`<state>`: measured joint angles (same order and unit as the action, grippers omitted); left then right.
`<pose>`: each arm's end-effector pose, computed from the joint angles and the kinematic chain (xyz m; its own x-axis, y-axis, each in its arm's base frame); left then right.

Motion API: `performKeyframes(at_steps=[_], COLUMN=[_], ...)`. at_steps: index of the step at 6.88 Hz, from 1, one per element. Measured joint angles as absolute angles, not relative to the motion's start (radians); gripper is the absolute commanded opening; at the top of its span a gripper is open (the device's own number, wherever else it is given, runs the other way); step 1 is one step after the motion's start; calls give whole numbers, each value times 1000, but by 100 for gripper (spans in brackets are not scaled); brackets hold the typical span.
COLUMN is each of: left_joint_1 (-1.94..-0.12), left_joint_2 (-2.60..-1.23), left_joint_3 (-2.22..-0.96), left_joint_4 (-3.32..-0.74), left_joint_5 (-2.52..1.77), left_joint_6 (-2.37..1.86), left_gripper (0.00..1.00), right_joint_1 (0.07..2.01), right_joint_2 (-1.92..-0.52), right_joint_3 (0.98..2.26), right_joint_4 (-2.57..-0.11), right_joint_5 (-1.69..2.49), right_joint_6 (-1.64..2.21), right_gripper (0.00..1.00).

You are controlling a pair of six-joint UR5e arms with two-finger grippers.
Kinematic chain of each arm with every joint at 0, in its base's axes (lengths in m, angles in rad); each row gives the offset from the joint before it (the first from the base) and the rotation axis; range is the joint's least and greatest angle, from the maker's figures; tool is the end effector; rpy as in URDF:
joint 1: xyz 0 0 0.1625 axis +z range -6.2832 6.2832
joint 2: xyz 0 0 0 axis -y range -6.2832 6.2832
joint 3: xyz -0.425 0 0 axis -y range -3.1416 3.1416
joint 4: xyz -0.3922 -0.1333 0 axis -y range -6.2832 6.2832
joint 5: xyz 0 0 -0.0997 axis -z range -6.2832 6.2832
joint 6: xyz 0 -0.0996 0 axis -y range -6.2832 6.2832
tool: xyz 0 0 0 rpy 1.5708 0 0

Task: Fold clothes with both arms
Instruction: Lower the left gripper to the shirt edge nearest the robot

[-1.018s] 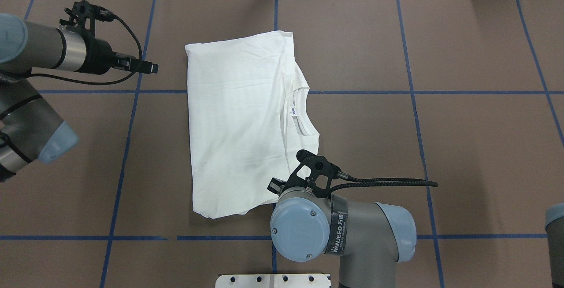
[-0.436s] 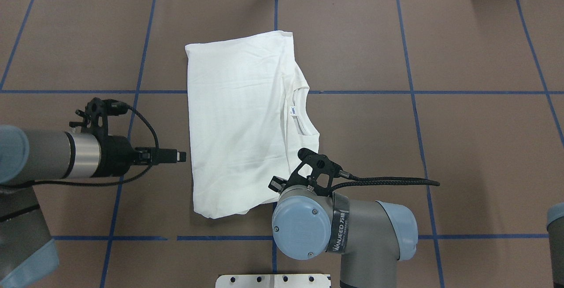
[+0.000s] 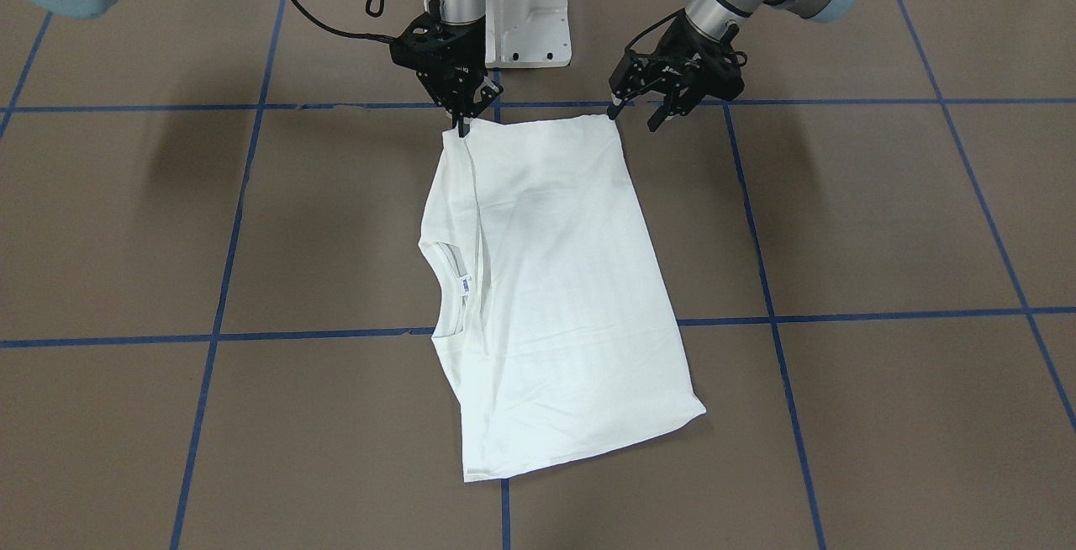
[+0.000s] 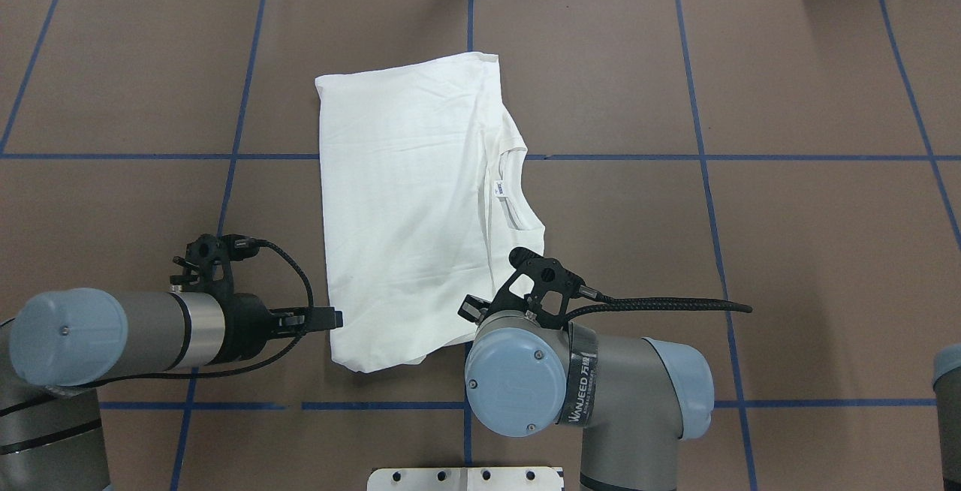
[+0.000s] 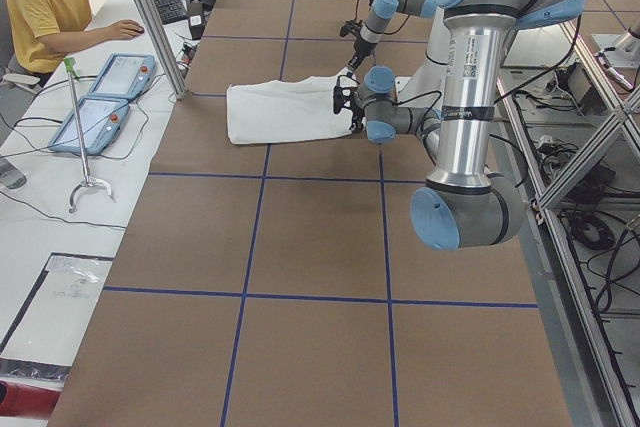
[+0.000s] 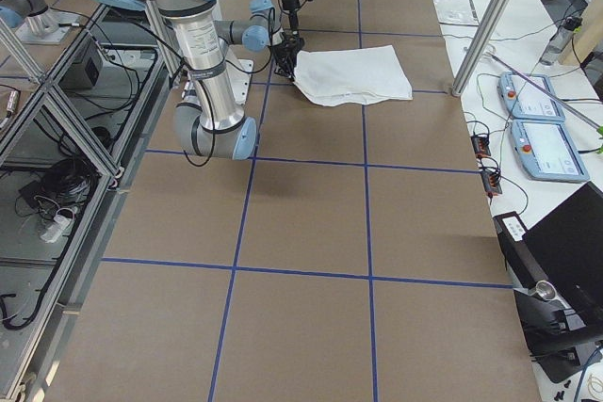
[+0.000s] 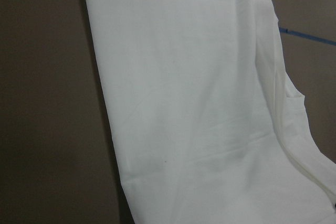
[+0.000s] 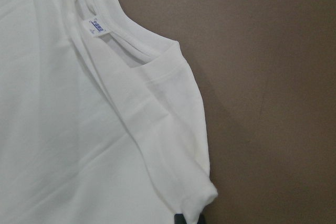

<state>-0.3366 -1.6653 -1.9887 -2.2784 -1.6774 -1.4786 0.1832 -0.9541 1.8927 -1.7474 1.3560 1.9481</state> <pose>0.4401 -0.2840 0.3337 0.3445 -0.0236 -0.9385 0.2032 0.9778 0.0501 -0.5784 -0.2643 0.1944 0.5424 0.4666 0.6986 -0.5621 0.8196 -0.1110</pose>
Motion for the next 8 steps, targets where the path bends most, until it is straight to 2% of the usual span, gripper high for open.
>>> performKeyframes(at_steps=[5,6,8], left_joint_1=[-243,-240,-238], left_joint_2=[-1735,-1738,-1740], left_joint_3=[-1934,-1928,-1919], left_joint_4=[-2208,-2208,-2207], left_joint_5=[-1664,-1661,-1653], left_joint_6=[-1513,-1514,-1514], left_gripper=[72,53,0], right_joint_1=[184,184,184], right_joint_2=[-955,-955,-956], right_joint_3=[1895,1896,1897], right_joint_4=[-1747,-1747,-1747], right_joint_5=[1356,1356,1356], right_joint_6=[1947,1948,1947], right_gripper=[0,0,0])
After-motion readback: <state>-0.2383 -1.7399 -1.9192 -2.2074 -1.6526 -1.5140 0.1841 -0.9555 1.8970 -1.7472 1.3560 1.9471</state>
